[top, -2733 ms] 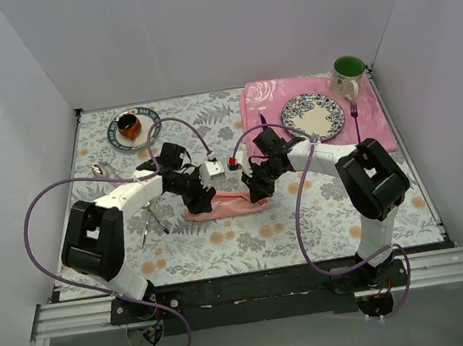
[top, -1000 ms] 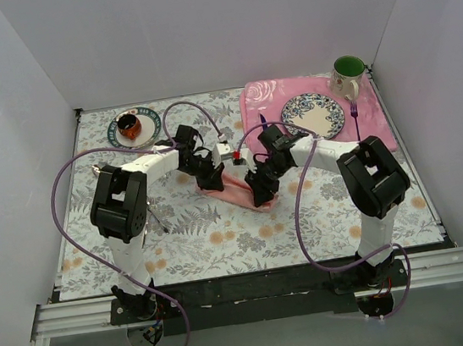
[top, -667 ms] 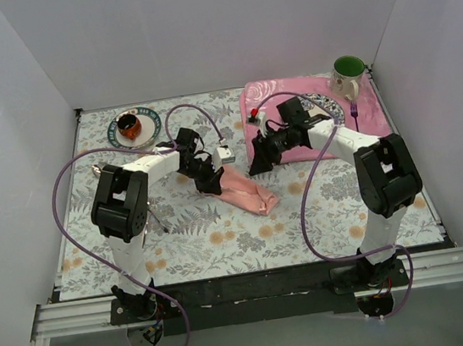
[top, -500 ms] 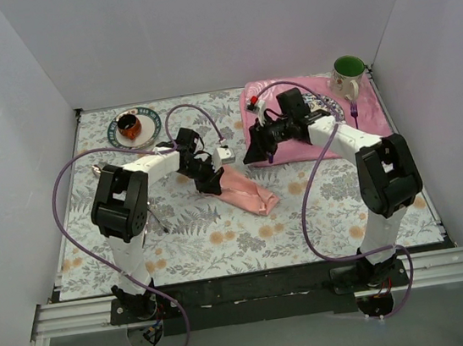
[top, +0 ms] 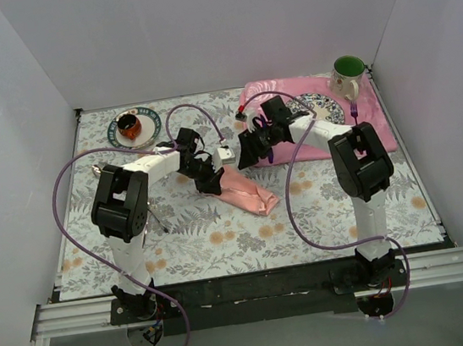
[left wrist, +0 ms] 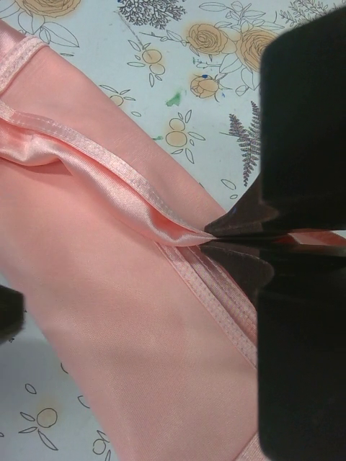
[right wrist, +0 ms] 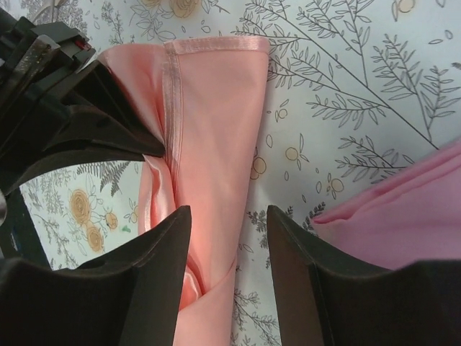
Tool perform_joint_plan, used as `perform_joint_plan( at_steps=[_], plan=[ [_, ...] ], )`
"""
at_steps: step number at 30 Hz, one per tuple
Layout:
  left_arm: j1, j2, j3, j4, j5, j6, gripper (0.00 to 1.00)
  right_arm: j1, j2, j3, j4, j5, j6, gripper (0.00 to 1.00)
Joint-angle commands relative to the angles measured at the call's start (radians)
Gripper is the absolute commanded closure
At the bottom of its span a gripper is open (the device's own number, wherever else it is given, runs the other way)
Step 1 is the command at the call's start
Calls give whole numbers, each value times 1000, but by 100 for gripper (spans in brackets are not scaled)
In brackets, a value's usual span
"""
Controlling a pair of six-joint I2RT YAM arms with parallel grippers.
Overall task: Fold the napkin into a case and place the utensils inside
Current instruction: Smooth out the smaller rectangle-folded napkin from the folded napkin.
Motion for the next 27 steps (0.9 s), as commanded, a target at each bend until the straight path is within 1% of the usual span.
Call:
perform_joint_plan(
  at_steps=[1, 5, 8, 11, 12, 14, 15, 17, 18, 19, 27],
  plan=[
    [-4, -26, 8, -36, -37, 21, 100, 35, 27, 58, 5, 40, 12, 45],
    [-6, -32, 8, -37, -34, 16, 100, 45, 88, 84, -24, 54, -16, 48],
    [-6, -43, 6, -39, -39, 11, 100, 55, 119, 108, -50, 24, -28, 54],
    [-6, -60, 6, -44, -45, 2, 100, 61, 133, 114, -50, -18, -30, 64],
    [-7, -65, 6, -44, -45, -7, 100, 64, 133, 116, -55, -24, -30, 70],
    [-12, -86, 8, -57, -49, -13, 100, 68, 133, 115, -55, -51, -31, 78],
    [-15, -94, 11, -65, -54, -18, 100, 70, 128, 110, -52, -58, -34, 86],
    [-24, -115, 11, -86, -62, -19, 100, 73, 117, 95, -44, -81, -34, 92],
    [-27, -121, 9, -94, -71, -22, 100, 76, 116, 92, -41, -88, -37, 97],
    [-32, -127, 9, -106, -71, -28, 100, 79, 110, 88, -38, -102, -40, 99],
    [-53, -155, 15, -129, -97, -50, 98, 108, 100, 90, -53, -148, -62, 99]
  ],
)
